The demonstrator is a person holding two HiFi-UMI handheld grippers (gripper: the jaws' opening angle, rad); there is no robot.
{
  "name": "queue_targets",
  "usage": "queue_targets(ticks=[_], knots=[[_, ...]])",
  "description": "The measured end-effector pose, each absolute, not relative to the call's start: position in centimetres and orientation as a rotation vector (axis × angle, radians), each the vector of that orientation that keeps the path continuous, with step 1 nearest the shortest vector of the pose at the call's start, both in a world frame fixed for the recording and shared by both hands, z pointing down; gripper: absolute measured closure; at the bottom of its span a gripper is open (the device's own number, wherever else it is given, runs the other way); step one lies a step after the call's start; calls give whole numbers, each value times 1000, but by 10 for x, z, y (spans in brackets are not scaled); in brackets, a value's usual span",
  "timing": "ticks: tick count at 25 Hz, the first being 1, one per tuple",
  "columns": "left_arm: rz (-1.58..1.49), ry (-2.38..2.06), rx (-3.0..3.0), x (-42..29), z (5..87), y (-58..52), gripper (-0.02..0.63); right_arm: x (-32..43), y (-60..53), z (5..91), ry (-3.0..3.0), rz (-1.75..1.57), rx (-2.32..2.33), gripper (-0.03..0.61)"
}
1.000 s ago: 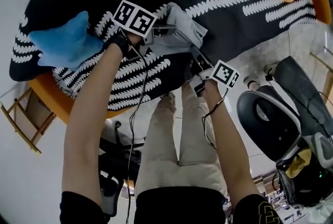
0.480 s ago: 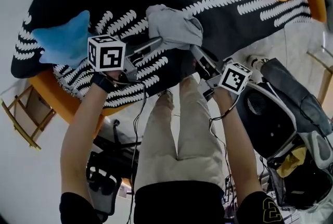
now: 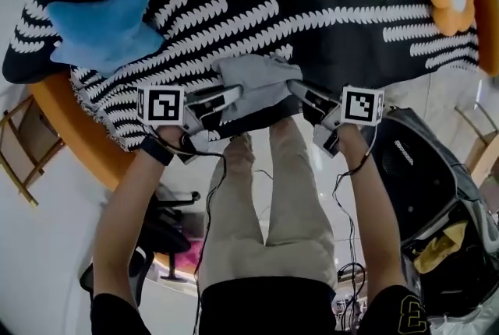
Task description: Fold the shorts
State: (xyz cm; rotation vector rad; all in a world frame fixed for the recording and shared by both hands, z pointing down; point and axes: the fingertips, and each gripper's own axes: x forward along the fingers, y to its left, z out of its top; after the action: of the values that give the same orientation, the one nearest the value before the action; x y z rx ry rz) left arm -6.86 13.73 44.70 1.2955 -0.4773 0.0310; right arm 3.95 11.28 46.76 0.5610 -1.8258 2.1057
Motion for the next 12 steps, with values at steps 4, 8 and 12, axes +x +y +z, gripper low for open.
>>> queue_targets(ticks=[4,8,12], knots=[[57,-634,1130,-114,538,87,540,22,57,546,-1533,2156,699,546],[245,-741,1285,-140,555,35,531,-13,-6,581,-1679,1810,538,544],[366,-742,1521,-136,524,32,425,-20,-10,555,-1758,1665,430,359]])
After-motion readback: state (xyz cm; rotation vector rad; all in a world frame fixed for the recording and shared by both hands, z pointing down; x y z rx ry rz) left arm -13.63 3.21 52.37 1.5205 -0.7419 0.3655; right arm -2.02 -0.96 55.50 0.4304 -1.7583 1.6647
